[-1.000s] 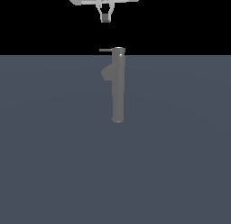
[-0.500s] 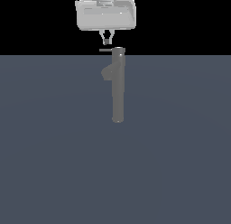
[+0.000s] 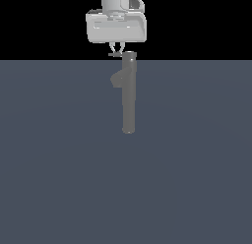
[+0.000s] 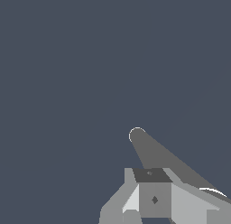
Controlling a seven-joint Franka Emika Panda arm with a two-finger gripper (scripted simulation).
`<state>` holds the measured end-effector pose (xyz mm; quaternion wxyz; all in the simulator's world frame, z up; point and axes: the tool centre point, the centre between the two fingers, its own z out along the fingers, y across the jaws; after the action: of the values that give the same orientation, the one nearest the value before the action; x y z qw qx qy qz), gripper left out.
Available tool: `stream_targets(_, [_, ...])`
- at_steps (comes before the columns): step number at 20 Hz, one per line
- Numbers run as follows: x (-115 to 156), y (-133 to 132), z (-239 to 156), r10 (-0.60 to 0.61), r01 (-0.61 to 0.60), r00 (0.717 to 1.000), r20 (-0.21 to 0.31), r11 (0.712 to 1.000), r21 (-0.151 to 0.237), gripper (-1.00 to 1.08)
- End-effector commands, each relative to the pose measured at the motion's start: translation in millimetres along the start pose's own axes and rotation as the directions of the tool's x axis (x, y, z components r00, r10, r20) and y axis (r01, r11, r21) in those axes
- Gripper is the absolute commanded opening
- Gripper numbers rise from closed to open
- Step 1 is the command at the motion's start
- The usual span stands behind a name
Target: Turn on the faucet by rotating a designated handle.
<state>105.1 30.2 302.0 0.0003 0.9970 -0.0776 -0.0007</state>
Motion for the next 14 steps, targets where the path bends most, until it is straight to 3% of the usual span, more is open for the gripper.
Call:
stream_targets(1, [1,0,1,0.001,-0.001,1.0,-0.001,1.0,0.001,-1.0])
stream_targets(14, [-26,-8,1,0.001,-0.001,1.0,-0.001,1.0,0.001,-1.0])
